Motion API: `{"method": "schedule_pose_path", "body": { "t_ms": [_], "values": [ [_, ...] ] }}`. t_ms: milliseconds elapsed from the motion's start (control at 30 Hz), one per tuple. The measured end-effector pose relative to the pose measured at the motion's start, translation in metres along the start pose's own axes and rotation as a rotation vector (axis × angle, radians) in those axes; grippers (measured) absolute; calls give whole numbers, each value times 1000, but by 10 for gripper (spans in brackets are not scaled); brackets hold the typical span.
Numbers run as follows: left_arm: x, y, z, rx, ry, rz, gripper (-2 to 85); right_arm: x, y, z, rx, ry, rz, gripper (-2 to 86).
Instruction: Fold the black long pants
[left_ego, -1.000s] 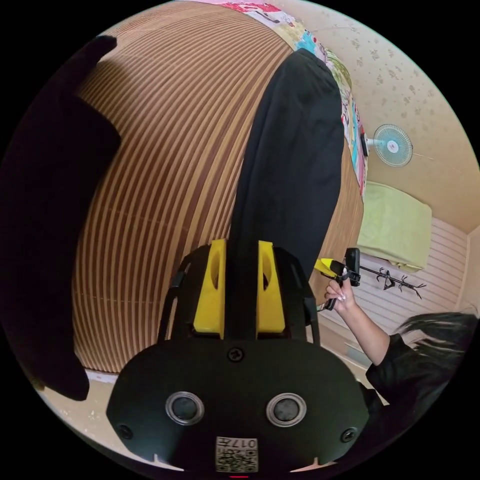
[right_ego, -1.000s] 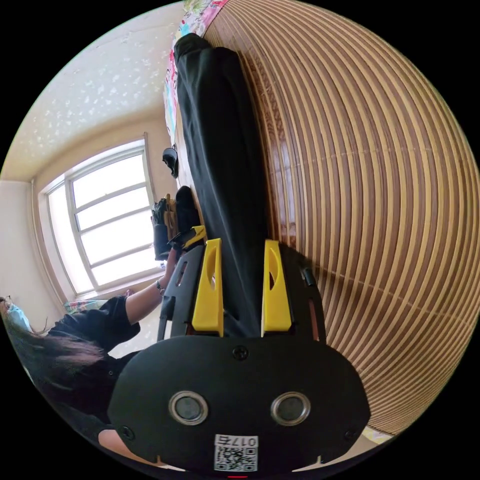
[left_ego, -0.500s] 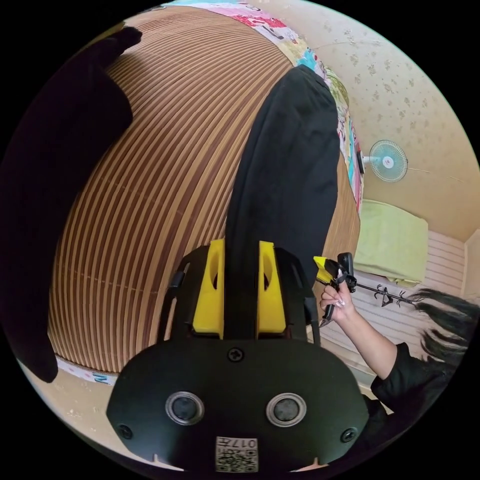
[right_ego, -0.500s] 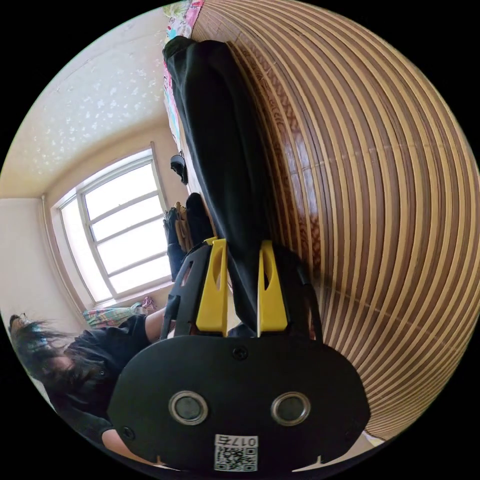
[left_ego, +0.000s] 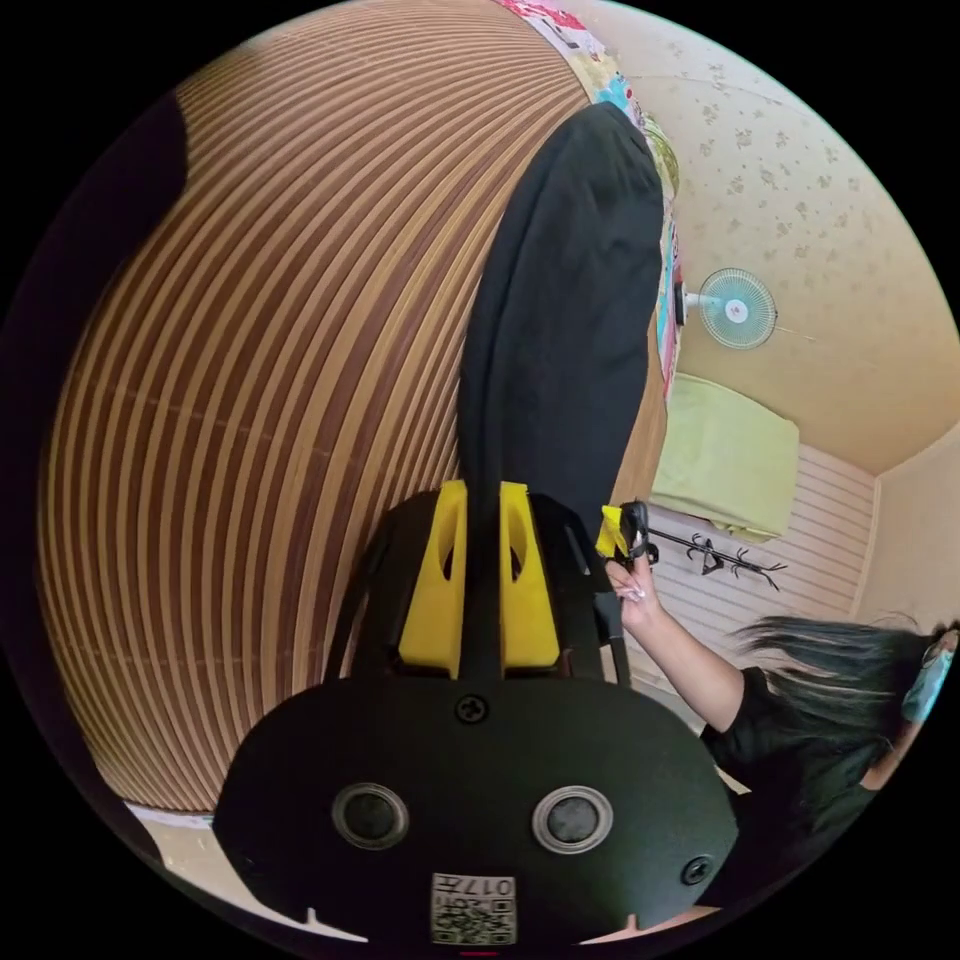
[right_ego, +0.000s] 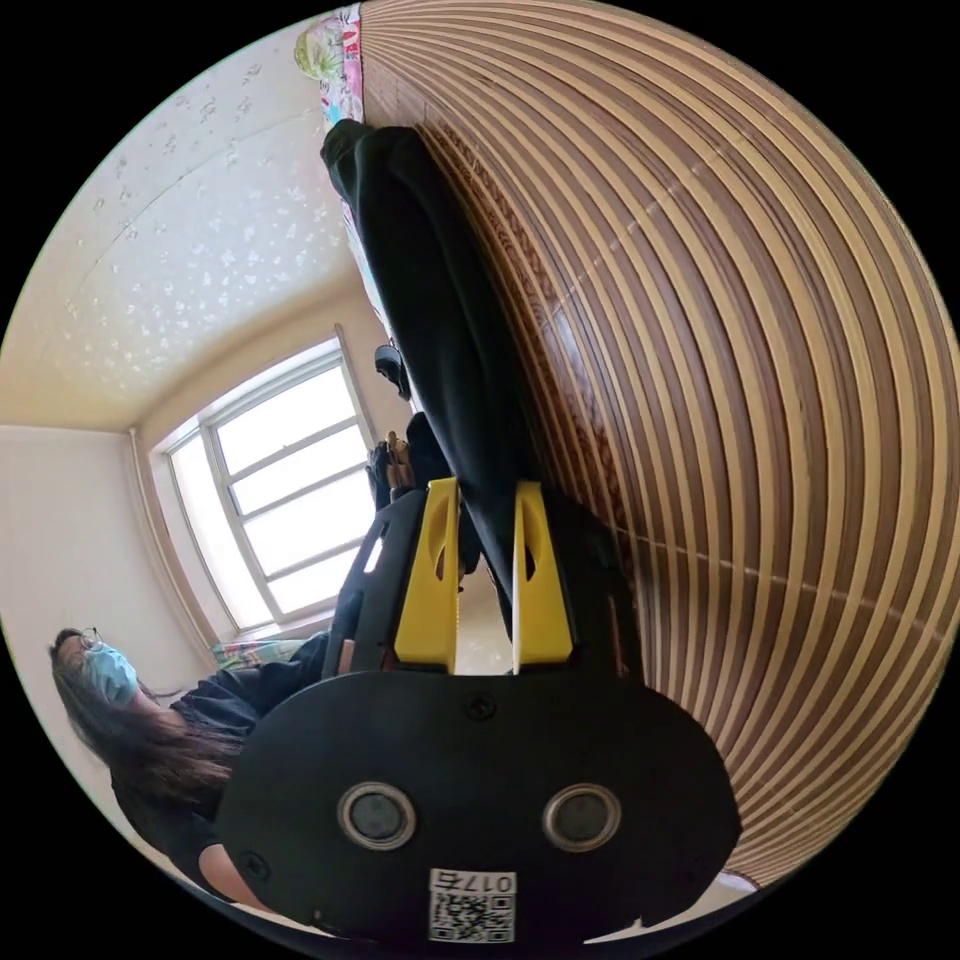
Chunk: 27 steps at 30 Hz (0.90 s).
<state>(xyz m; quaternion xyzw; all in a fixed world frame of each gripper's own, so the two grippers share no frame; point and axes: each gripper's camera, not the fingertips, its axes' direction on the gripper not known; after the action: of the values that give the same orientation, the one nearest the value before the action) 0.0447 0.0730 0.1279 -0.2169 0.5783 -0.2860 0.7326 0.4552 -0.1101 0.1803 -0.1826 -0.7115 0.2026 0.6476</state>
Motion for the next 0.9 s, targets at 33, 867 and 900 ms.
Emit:
{"method": "schedule_pose_path", "body": {
  "t_ms": [33, 867, 900],
  "values": [
    [-8, -1, 0, -14, 34, -29, 49, 0, 3, 7, 9, 1, 4, 69],
    [280, 218, -216, 378, 757, 820, 35, -392, 221, 15, -151, -396, -1157, 9],
    [291, 224, -220, 388, 763, 849, 35, -405, 230, 15, -157, -393, -1194, 9]
  ]
}}
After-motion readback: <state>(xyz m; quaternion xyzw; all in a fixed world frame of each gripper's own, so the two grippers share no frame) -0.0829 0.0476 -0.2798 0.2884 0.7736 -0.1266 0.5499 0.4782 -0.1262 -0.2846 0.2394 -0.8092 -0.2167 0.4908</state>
